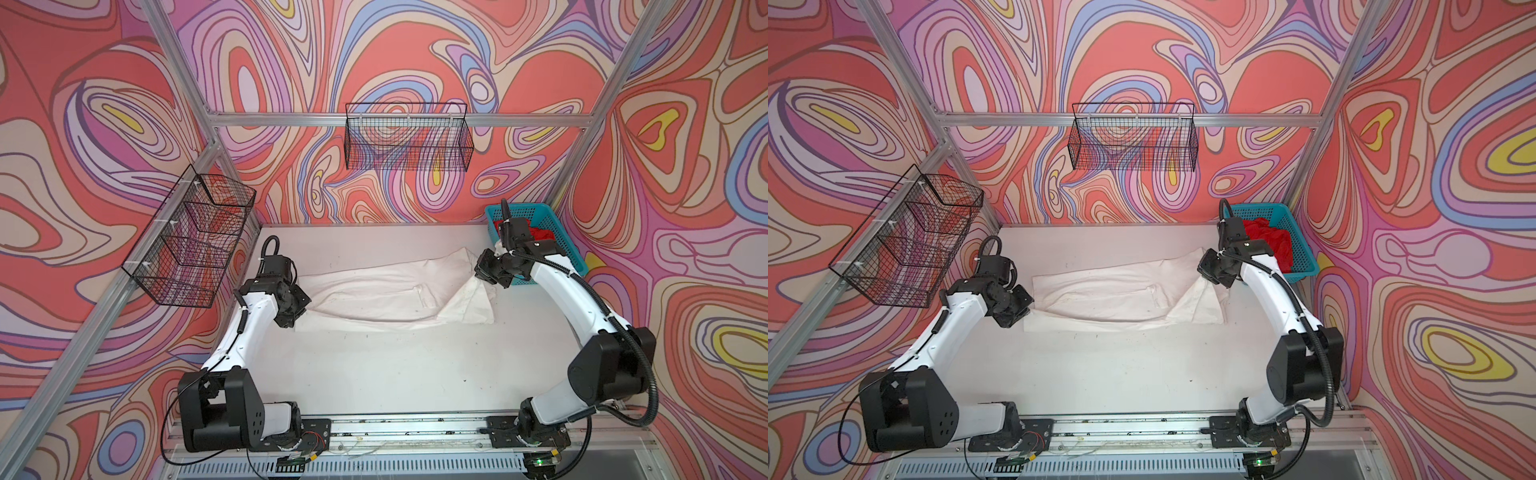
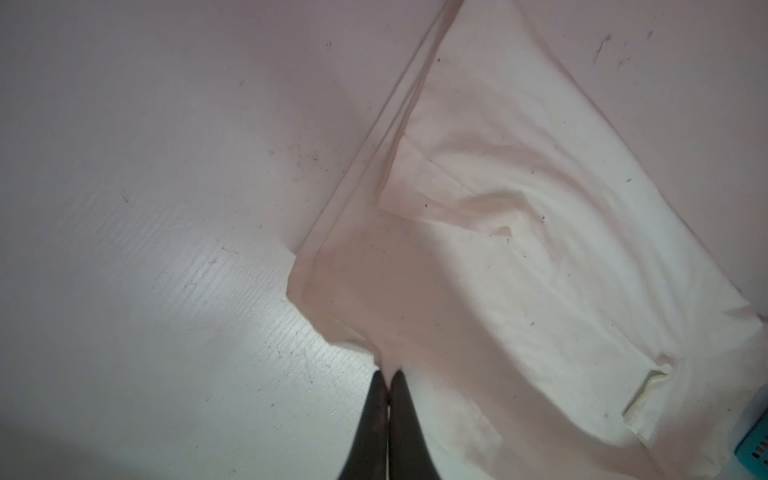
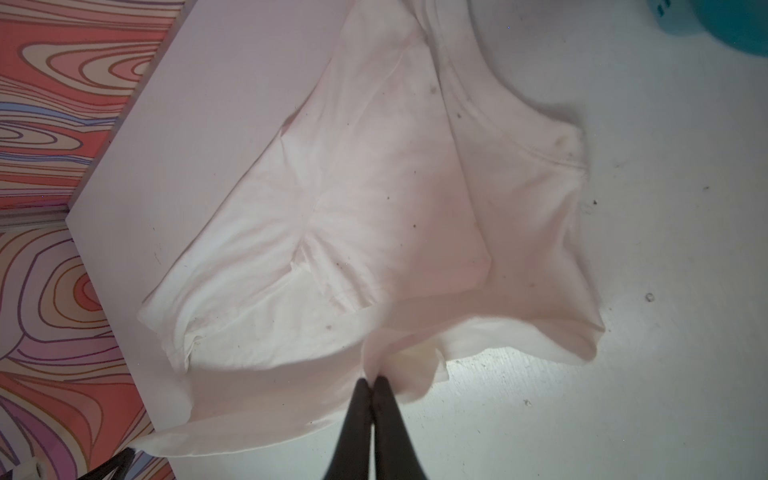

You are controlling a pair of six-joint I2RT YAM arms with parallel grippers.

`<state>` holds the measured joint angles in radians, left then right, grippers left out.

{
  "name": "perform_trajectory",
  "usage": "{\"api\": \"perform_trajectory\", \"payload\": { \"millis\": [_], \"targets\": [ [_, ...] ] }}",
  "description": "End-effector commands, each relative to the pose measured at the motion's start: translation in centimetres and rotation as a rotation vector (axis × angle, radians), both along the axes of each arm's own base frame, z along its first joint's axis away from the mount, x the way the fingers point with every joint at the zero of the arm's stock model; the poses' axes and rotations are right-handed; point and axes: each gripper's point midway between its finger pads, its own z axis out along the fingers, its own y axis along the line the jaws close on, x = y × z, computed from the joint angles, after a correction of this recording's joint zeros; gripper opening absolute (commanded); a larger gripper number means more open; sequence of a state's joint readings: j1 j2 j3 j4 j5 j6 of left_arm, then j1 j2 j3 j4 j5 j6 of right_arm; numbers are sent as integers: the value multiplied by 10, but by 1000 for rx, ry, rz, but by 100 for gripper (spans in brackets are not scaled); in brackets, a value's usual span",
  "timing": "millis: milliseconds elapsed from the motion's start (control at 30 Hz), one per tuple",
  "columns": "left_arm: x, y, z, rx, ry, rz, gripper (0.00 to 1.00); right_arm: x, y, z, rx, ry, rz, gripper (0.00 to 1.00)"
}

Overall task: Fold and stack the t-shirts
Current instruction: 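Lift and carry the near corner with the right gripper toward the far corner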

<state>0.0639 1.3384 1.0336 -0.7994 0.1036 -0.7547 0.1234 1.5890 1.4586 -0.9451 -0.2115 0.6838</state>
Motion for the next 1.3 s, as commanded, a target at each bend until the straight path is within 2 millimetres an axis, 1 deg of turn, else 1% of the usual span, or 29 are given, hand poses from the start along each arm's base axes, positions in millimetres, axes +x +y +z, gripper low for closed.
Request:
{"api": "perform_trajectory", "payload": {
  "millis": [0, 133, 233, 367, 467, 500, 633, 800, 867, 1033, 1233, 1267],
  "targets": [
    [14, 2, 4, 2, -79, -12, 0, 17, -5, 8, -5, -38, 32, 0],
    [18, 5, -1, 2, -108, 2, 0, 28, -13, 2, -9, -39, 28, 0],
    [19, 4, -9, -6, -105, -1, 0, 35, -8, -4, 17, -36, 38, 0],
    [18, 7, -17, 4, -107, 6, 0, 47, -7, 0, 15, -54, 48, 0],
    [24, 8, -21, 4, -113, 8, 0, 59, -7, 2, 5, -68, 57, 0],
    [27, 9, -21, 4, -117, 7, 0, 63, -7, -4, 1, -57, 62, 0],
    [35, 11, -26, 11, -123, 1, 0, 75, -7, -10, -7, -59, 72, 0],
    [39, 15, -43, 15, -81, 2, 0, 89, -3, -22, 5, -62, 81, 0],
    [40, 17, -47, 18, -77, 6, 0, 94, -3, -25, 2, -65, 84, 0],
    [40, 24, -45, 44, -87, 26, 0, 104, -5, -29, -23, -68, 89, 0],
    [46, 21, -54, 17, -88, 27, 0, 114, -5, -41, -26, -64, 95, 0],
    [46, 20, -55, 15, -90, 28, 0, 117, -5, -40, -29, -69, 97, 0]
  ]
}}
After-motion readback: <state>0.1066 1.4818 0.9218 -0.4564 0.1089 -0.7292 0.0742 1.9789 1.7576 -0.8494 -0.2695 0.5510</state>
